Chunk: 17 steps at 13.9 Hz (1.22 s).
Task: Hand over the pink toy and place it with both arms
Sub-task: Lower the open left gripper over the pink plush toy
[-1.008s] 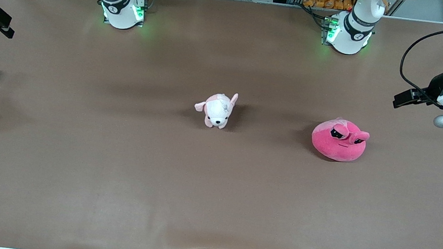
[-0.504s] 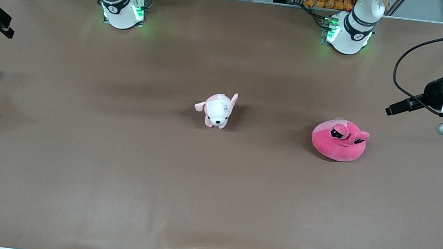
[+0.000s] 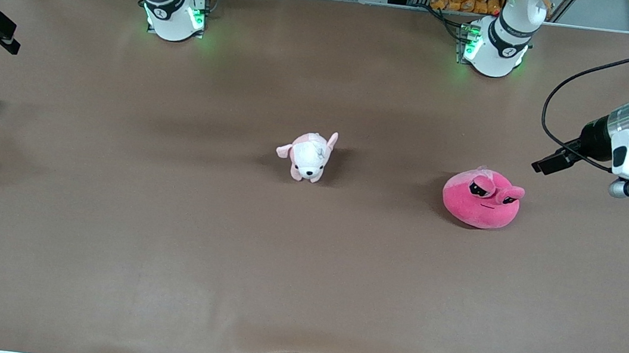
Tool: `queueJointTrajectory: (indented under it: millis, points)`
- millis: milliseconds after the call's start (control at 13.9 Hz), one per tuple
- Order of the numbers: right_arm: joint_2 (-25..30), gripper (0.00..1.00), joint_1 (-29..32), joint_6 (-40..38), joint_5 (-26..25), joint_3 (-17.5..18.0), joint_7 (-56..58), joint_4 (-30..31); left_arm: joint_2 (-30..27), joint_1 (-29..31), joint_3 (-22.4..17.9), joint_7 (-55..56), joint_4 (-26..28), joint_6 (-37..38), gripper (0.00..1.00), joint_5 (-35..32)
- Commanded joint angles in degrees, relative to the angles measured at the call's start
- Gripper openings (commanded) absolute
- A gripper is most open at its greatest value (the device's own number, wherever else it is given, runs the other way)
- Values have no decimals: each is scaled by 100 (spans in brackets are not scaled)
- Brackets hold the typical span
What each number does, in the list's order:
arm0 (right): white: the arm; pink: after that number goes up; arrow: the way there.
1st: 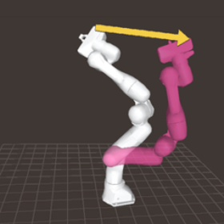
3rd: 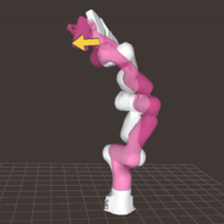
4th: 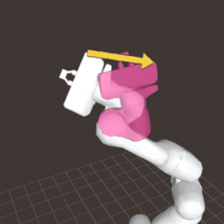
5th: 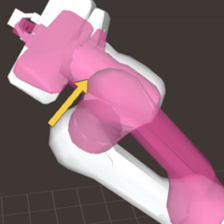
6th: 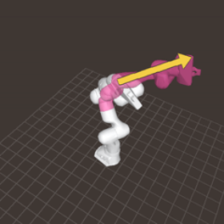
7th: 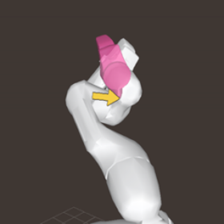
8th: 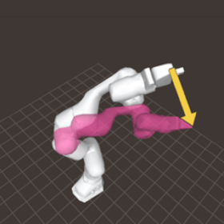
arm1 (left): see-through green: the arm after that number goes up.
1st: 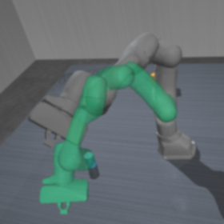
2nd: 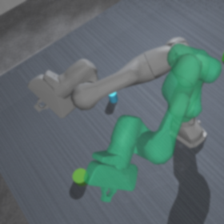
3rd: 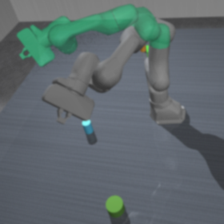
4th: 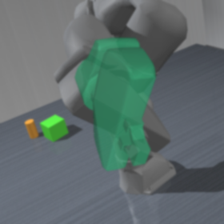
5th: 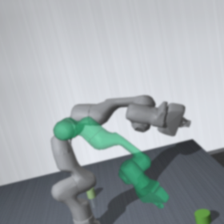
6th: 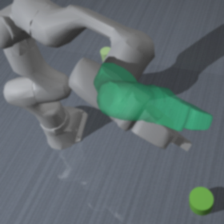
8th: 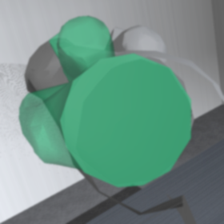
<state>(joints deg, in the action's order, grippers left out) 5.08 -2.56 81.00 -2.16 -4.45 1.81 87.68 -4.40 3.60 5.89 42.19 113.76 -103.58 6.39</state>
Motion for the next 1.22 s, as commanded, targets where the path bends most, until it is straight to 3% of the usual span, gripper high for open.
queueJointTrajectory:
  millis: [0,1153]
  points:
    - [-50,100,81,48,-118,50,109,-5,0,9,96,736,155,-346,100,82]
    - [-59,100,72,56,-118,50,109,-5,659,18,132,2969,-310,-602,100,20]
